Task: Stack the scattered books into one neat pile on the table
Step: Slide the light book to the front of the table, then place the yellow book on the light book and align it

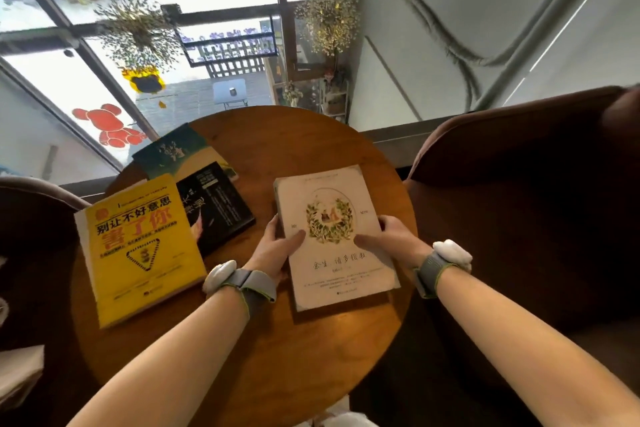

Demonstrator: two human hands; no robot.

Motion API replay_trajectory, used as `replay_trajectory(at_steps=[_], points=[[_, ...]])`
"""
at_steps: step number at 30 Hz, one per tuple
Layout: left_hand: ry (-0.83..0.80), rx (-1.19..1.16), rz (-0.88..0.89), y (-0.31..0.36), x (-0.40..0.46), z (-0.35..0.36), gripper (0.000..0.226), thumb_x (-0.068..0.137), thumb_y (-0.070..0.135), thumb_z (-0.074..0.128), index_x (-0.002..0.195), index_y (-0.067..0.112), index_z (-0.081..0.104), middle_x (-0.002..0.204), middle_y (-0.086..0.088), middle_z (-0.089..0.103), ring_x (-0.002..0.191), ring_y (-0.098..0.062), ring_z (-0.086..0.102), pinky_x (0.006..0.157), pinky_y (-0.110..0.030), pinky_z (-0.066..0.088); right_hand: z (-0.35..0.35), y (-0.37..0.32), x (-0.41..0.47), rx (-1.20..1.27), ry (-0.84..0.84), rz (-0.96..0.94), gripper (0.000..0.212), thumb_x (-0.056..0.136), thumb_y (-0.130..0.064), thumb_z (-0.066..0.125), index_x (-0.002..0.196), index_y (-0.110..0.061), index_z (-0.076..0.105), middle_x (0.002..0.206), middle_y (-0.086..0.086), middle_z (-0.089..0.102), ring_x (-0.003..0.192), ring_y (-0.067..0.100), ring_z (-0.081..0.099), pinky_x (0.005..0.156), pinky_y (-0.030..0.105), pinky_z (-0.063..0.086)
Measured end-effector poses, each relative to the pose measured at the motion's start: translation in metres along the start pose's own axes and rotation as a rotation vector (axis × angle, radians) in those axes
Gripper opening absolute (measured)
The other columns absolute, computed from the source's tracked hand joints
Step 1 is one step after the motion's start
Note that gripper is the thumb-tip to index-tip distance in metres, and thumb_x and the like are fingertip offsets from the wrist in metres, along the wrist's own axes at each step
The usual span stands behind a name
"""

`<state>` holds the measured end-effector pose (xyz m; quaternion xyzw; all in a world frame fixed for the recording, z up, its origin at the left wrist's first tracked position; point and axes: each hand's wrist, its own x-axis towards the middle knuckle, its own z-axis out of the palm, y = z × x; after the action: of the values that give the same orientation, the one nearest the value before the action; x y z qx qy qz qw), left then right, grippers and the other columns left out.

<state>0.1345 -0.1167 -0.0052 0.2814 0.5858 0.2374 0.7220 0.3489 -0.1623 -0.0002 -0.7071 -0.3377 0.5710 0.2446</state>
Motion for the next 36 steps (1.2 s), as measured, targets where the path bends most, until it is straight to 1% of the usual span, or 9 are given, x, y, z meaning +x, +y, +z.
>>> replay_trajectory(at_steps=[6,11,17,20,24,28,30,33,36], points=[[-0.019,0.068,-0.084,-0.027,-0.005,0.013,0.086,0.083,-0.001,0.063,0.149,0.032,0.018,0.110,-0.009,0.066,0.098,-0.033,0.066,0.087,-0.054,0.053,0.000,0.041,-0.005,-0.014,0.067,0.112,0.046,0.079,-0.017,0.073,0.119,-0.009,0.051,0.114,0.007,0.066,0.098,0.024,0.066,0.077,0.033,0.056],[0.029,0.176,-0.031,-0.042,-0.011,0.026,0.080,0.084,-0.002,0.060,0.147,0.028,0.022,0.112,-0.009,0.061,0.089,-0.025,0.065,0.074,-0.043,0.056,0.004,0.061,-0.008,-0.061,0.129,0.105,0.040,0.079,-0.015,0.070,0.114,-0.009,0.053,0.118,0.009,0.066,0.099,0.025,0.066,0.078,0.035,0.056],[0.103,0.284,0.014,-0.048,-0.007,0.028,0.081,0.073,0.024,0.067,0.144,0.035,0.030,0.140,-0.008,0.047,0.114,-0.031,0.058,0.093,-0.049,0.052,0.011,0.054,-0.007,-0.248,0.220,0.030,0.049,0.077,-0.024,0.071,0.117,-0.006,0.050,0.120,0.011,0.059,0.107,0.029,0.062,0.088,0.042,0.055],[0.043,0.355,0.032,-0.049,-0.004,0.023,0.071,0.078,0.026,0.066,0.143,0.024,0.038,0.149,-0.006,0.038,0.127,-0.029,0.049,0.103,-0.045,0.046,0.019,0.050,-0.005,-0.382,0.253,0.022,0.055,0.077,-0.028,0.069,0.121,-0.005,0.046,0.124,0.015,0.050,0.115,0.033,0.052,0.096,0.043,0.048],[0.081,0.342,0.003,-0.036,-0.010,0.020,0.052,0.087,0.018,0.061,0.136,0.014,0.046,0.140,-0.011,0.049,0.118,-0.028,0.057,0.099,-0.043,0.049,0.021,0.035,-0.004,-0.617,0.286,-0.057,0.071,0.076,-0.025,0.068,0.135,-0.009,0.031,0.133,0.017,0.040,0.126,0.036,0.037,0.101,0.042,0.035],[0.156,0.352,0.046,-0.023,-0.016,-0.002,0.037,0.091,0.022,0.057,0.127,0.018,0.051,0.117,-0.001,0.056,0.087,-0.009,0.058,0.066,-0.020,0.050,0.037,0.007,0.004,-0.635,0.260,-0.236,0.072,0.083,-0.016,0.062,0.144,-0.011,0.025,0.141,0.017,0.037,0.131,0.035,0.036,0.106,0.041,0.036],[0.197,0.322,0.044,-0.017,-0.020,-0.021,0.031,0.091,0.023,0.058,0.121,0.019,0.053,0.109,-0.001,0.056,0.086,-0.012,0.058,0.069,-0.027,0.054,0.052,-0.009,0.006,-0.596,0.181,-0.271,0.066,0.085,-0.019,0.059,0.144,-0.012,0.028,0.139,0.016,0.041,0.126,0.033,0.045,0.103,0.042,0.041],[0.267,0.277,0.089,-0.006,-0.028,-0.056,0.033,0.089,0.025,0.059,0.122,0.016,0.057,0.109,-0.007,0.061,0.097,-0.021,0.060,0.092,-0.043,0.053,0.083,-0.033,0.008,-0.602,0.081,-0.299,0.062,0.086,-0.025,0.058,0.142,-0.013,0.034,0.138,0.014,0.047,0.122,0.032,0.051,0.101,0.042,0.044],[0.356,0.296,0.139,0.006,-0.036,-0.092,0.032,0.091,0.027,0.055,0.123,0.020,0.057,0.111,-0.007,0.061,0.100,-0.022,0.058,0.086,-0.040,0.050,0.114,-0.049,0.010,-0.593,-0.008,-0.347,0.058,0.089,-0.027,0.058,0.141,-0.015,0.036,0.134,0.011,0.051,0.120,0.028,0.052,0.100,0.038,0.046]])
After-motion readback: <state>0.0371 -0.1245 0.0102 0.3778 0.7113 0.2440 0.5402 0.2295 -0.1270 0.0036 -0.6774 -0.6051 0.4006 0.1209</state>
